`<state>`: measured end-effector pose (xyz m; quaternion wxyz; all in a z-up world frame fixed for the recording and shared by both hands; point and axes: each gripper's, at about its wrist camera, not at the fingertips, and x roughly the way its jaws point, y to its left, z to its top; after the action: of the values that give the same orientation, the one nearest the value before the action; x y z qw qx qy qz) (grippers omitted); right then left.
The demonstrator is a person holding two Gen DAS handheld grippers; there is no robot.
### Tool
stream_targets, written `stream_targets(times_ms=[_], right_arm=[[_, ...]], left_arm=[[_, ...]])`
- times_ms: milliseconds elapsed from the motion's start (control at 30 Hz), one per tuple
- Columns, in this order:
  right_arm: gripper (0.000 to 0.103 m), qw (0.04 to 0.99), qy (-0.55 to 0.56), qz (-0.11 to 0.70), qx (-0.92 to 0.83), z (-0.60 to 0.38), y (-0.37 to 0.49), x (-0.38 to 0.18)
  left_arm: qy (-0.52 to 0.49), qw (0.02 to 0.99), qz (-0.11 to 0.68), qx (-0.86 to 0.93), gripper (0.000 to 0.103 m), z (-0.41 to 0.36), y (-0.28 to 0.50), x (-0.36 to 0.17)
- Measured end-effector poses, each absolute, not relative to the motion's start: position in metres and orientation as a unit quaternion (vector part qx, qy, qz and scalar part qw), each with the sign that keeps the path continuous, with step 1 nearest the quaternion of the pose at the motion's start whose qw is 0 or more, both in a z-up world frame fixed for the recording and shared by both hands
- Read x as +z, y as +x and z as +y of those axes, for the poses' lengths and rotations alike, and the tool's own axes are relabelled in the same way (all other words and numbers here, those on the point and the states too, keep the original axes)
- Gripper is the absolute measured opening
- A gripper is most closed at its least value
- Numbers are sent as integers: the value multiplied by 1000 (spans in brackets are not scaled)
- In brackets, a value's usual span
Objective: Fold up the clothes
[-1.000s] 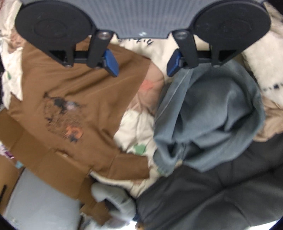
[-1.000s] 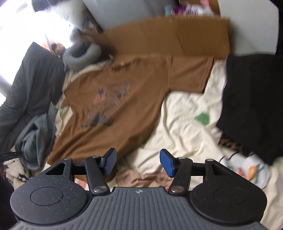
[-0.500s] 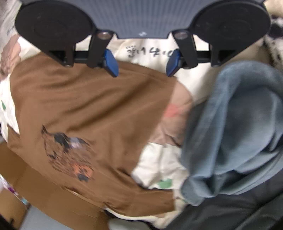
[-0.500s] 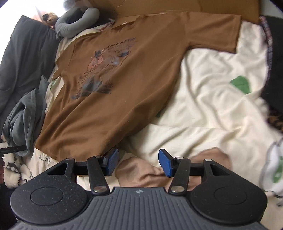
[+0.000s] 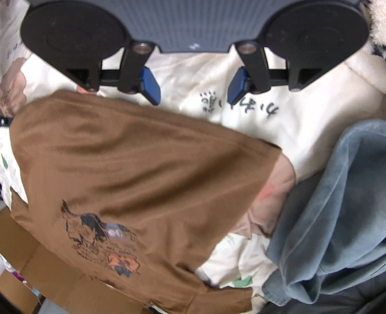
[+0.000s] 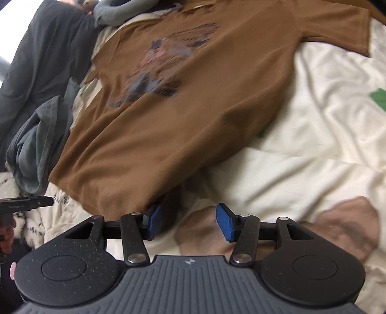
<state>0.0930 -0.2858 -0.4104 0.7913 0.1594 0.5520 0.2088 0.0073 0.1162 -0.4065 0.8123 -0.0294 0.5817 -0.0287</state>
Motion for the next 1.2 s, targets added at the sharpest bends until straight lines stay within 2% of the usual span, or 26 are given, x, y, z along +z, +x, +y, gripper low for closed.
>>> stream_targets(times_ms=[133, 200, 233, 533, 767, 900, 933, 1200], right_arm=[[48, 789, 164, 546, 229, -268, 108, -407], [37, 788, 166, 542, 240, -259, 115, -406], [36, 787, 167, 541, 245, -255, 119, -405], [36, 783, 178, 526, 280, -219, 155, -401], [36, 775, 184, 542, 267, -196, 187, -420], [38, 774, 198, 544, 258, -200, 191, -418], [42, 773, 202, 544, 256, -201, 192, -417], [45, 770, 230, 546, 237, -209, 199, -411]], left_arm=[[-19, 810, 585, -32, 64, 116, 2, -409], [-20, 809, 586, -29, 64, 119, -1, -410], [-21, 809, 587, -28, 65, 121, -2, -410], [-25, 807, 589, -14, 65, 137, -5, -413], [-26, 807, 590, -12, 65, 136, 4, -421], [-22, 807, 590, -15, 65, 133, 8, -424], [-21, 807, 590, -16, 65, 133, 9, -425], [-18, 812, 583, -23, 66, 127, 13, -419]])
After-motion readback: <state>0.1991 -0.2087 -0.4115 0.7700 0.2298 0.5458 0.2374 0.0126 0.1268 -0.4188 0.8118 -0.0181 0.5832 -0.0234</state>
